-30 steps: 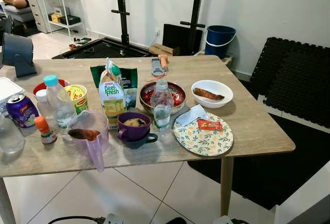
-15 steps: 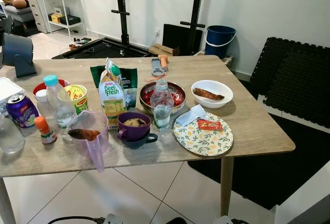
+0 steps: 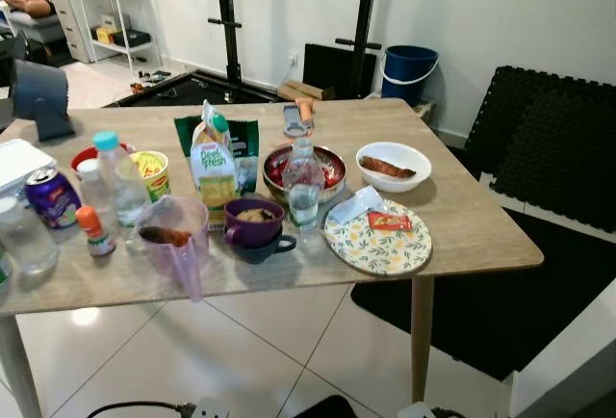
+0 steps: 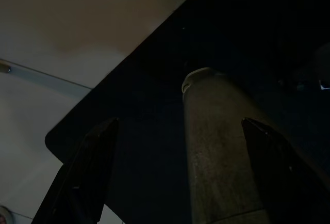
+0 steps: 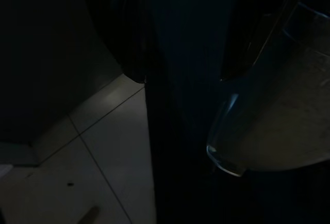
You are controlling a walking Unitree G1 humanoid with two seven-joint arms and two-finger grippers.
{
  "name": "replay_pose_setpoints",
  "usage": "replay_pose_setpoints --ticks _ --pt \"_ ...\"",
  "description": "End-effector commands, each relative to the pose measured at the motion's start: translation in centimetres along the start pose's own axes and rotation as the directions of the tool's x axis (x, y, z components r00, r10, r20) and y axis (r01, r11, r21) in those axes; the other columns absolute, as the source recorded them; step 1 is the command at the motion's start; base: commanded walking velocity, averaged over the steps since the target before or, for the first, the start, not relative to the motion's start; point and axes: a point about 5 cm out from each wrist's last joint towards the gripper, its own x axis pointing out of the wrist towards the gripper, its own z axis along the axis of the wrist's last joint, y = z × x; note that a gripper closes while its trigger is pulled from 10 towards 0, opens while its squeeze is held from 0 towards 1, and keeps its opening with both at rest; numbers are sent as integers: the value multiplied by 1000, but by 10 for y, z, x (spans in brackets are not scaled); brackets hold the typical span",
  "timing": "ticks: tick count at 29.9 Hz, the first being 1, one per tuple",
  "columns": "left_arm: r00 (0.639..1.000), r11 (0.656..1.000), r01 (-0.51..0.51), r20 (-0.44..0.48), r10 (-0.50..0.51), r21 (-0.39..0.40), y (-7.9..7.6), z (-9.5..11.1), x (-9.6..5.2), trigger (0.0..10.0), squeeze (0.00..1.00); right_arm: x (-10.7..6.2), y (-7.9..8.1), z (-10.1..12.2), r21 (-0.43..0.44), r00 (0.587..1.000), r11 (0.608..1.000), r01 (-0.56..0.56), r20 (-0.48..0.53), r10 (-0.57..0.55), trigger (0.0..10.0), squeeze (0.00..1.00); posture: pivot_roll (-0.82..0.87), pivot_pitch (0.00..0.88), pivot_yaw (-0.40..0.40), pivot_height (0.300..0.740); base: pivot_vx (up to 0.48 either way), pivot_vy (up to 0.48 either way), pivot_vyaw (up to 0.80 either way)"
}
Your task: Restocking fridge
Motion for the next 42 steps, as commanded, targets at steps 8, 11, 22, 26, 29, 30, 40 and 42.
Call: replay_pose_setpoints --ticks 8,11,22,26,29,30,40,42 --pt "1000 1000 9 -26 -9 13 -5 -7 0 10000 0 0 -1 -2 -8 1000 1000 -2 -6 2 10000 0 -13 0 -13 740 -322 0 0" --pt "1000 1000 9 -27 -9 12 -5 -7 0 10000 0 0 -1 -2 -9 1000 1000 -3 -7 3 10000 0 -13 0 -13 740 -309 0 0" --pt "1000 999 5 -31 -4 42 -2 -8 -1 10000 0 0 0 -4 -13 1000 1000 -6 -10 6 10000 0 -13 0 -13 740 -27 0 0" --pt "999 998 -3 -35 5 62 2 -9 -1 10000 0 0 0 -4 -16 1000 1000 -8 -10 8 10000 0 -14 0 -12 740 0 -77 0" --pt "999 997 -1 -38 4 75 3 -9 -1 10000 0 0 0 -4 -18 1000 1000 -8 -10 8 10000 0 -14 0 -12 740 0 -422 0" --pt "999 997 -9 -38 12 73 3 -9 -1 10000 0 0 0 -3 -19 1000 1000 -8 -10 8 10000 0 -14 0 -12 740 0 -472 0" --pt "999 998 -31 -17 32 47 5 -5 -1 10000 0 0 0 -3 -23 1000 1000 -8 -9 8 10000 0 -13 0 -16 740 0 -144 0" --pt "999 998 -31 -17 32 47 5 -5 -1 10000 0 0 0 -3 -23 1000 1000 -8 -9 8 10000 0 -13 0 -16 740 0 0 0"
